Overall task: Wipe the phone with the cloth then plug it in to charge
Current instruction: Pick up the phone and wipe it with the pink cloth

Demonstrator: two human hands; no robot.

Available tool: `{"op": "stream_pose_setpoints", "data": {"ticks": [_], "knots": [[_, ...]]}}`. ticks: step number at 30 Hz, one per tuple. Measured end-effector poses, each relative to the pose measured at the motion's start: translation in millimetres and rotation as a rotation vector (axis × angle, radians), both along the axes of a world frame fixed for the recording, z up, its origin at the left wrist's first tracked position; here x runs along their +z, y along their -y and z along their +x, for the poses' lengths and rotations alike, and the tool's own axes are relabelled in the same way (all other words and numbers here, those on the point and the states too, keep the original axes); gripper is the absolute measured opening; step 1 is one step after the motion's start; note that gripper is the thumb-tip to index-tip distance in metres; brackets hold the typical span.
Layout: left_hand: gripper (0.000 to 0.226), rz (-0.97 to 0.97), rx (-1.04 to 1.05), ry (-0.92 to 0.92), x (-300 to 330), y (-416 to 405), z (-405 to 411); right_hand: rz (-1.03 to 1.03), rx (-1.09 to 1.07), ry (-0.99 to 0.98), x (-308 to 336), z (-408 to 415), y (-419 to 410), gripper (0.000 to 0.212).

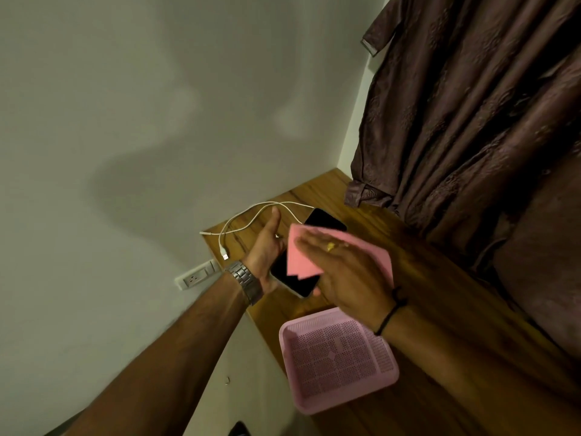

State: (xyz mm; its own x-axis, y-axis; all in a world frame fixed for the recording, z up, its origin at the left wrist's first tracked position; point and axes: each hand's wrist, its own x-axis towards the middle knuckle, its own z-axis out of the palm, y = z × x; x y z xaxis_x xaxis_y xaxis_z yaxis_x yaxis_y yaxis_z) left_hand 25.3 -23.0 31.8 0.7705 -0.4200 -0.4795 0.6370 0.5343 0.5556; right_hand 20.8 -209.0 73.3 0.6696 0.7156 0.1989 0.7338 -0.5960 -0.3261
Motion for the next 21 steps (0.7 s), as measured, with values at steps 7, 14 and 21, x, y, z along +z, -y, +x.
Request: {"op": "stream_pose_setpoints", "data": {"ticks": [7, 14, 21], "knots": [[0.117, 0.042, 0.07, -0.007, -6.0, -2.7, 1.9, -0.134, 0.27, 0.078, -1.4, 14.1, 16.0, 0.057], [0.112, 0.042, 0.112, -0.016, 1.1, -7.4, 7.5, -0.112, 0.397, 0.107, -17.5, -19.1, -2.1, 0.07], [0.111, -0.072, -0.015, 0.067, 0.3, -13.2, -3.3, -0.053, 0.194, 0.102, 1.8, 40.0, 34.4, 0.063]]}}
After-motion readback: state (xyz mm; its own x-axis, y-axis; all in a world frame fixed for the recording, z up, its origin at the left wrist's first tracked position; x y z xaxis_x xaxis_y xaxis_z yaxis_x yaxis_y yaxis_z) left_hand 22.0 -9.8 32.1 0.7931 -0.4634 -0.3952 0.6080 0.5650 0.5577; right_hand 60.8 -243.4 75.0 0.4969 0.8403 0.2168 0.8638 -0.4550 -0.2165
